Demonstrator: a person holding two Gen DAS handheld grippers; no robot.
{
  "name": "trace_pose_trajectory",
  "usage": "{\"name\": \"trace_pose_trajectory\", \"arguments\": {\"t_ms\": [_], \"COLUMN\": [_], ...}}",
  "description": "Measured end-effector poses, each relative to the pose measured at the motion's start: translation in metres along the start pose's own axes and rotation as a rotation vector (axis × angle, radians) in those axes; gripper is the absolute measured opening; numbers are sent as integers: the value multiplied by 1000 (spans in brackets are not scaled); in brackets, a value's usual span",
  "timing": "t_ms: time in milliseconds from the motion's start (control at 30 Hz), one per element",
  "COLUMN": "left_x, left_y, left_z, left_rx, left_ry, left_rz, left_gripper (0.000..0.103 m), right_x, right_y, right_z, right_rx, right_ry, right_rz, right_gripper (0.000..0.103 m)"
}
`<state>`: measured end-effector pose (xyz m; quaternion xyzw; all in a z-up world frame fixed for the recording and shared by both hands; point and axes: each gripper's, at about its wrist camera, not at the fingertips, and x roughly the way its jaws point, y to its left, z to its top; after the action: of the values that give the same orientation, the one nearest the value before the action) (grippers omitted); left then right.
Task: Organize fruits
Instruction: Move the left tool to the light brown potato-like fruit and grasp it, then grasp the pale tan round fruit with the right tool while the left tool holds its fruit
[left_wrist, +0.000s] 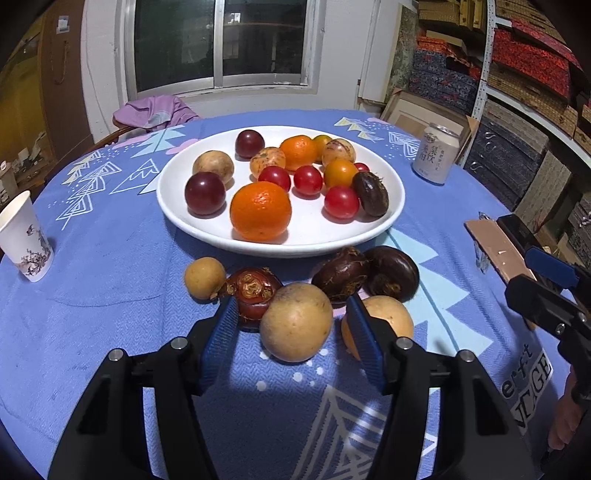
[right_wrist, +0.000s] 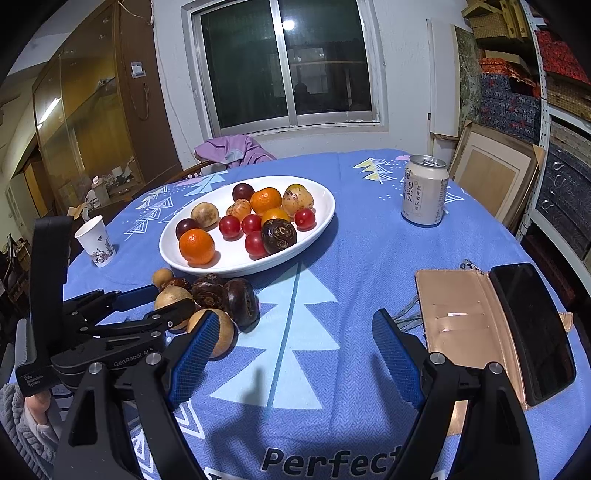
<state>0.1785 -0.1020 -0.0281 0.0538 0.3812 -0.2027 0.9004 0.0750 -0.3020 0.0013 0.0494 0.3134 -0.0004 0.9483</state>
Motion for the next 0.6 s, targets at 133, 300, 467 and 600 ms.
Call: {"name": "trace_pose_trajectory", "arguments": {"t_ms": [133,300,467,600], "left_x": [0,-1,2,5], "left_y": [-5,-4,-3,-1], "left_z": [-1,-3,-5,-5], "left_rx": [24,21,19,10], "left_ry": [1,13,33,47], "left_rz": [-32,-48,-47,-44], "left_gripper": [48,41,41,41], "right_x": [0,0,-2,-1], "right_y": [-1,-3,-4,-4], "right_z": [0,0,1,1], "right_rx": [5,13,23,23], "right_ry": [2,6,2,6], "right_rz": [-1,3,10,8], "right_gripper": [86,86,86,86]}}
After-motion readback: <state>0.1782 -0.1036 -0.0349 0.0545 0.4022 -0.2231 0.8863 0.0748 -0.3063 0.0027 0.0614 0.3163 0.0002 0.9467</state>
